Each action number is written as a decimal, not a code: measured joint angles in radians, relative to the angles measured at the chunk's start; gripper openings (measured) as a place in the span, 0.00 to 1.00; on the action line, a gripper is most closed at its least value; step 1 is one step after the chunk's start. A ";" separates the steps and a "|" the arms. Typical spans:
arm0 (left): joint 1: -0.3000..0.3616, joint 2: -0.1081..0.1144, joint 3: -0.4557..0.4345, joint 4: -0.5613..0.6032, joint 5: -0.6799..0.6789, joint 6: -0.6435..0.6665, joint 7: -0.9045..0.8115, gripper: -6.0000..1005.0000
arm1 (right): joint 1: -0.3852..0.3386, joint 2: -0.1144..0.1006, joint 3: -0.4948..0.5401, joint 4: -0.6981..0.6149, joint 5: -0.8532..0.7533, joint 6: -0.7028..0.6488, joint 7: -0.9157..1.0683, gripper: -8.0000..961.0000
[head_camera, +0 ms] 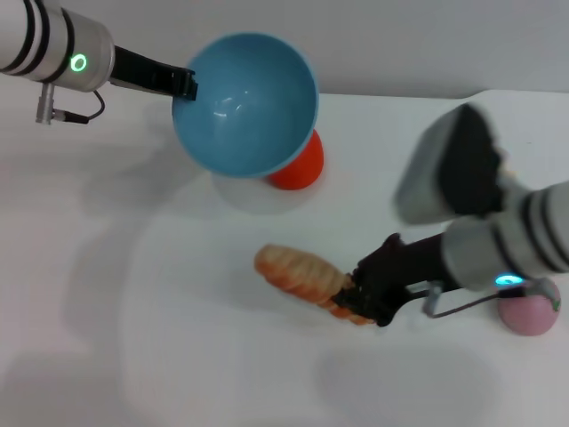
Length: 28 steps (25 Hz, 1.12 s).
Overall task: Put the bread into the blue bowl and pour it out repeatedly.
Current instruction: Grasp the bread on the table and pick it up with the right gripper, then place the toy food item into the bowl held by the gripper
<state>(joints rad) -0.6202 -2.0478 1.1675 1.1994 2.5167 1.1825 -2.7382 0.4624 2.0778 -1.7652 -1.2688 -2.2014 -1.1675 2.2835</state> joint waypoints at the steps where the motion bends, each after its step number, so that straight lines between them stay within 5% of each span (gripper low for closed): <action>1: -0.007 0.000 0.000 -0.009 0.007 0.002 -0.001 0.02 | -0.023 0.000 0.039 -0.007 0.042 -0.024 -0.043 0.16; 11: -0.074 -0.003 0.007 -0.092 0.021 0.024 -0.009 0.02 | -0.200 -0.004 0.491 0.034 0.388 -0.298 -0.422 0.15; 17: -0.095 -0.008 0.016 -0.127 0.013 0.029 -0.011 0.02 | -0.239 -0.009 0.702 0.148 0.641 -0.453 -0.659 0.14; 28: -0.152 -0.015 0.171 -0.201 -0.001 0.030 -0.060 0.02 | -0.120 -0.006 0.731 0.324 0.714 -0.444 -0.827 0.14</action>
<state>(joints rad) -0.7724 -2.0630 1.3384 0.9979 2.5158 1.2130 -2.7986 0.3420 2.0721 -1.0339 -0.9450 -1.4875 -1.6118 1.4569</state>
